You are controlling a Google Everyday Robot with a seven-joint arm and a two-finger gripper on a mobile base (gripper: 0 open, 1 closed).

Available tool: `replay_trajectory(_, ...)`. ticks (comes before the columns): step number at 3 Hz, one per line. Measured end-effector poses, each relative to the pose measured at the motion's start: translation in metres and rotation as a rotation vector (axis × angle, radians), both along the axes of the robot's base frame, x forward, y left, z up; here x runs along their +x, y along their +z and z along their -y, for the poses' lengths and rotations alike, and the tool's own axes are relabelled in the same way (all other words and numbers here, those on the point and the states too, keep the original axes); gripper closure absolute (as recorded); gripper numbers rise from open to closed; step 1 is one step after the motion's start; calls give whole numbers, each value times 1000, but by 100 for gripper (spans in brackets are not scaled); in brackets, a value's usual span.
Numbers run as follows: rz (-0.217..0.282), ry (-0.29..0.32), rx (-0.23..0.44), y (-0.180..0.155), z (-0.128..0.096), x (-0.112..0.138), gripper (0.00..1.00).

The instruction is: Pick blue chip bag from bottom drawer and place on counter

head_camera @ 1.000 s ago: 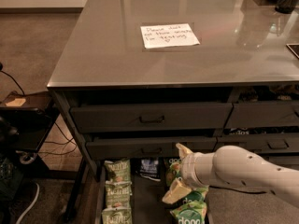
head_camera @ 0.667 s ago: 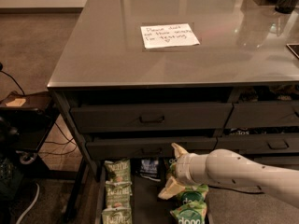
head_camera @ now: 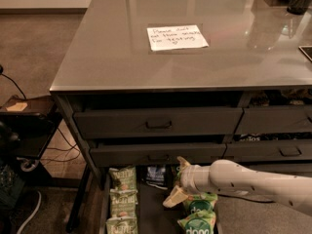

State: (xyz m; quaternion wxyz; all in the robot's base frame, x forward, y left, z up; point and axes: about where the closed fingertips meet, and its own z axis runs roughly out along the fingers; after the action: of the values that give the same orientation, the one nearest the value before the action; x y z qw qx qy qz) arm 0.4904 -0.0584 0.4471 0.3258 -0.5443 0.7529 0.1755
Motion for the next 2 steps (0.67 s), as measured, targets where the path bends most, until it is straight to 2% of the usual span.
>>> replay_trajectory(1, 0, 0, 0, 0, 0, 0, 0)
replay_trajectory(2, 24, 10, -43, -31, 5, 1, 0)
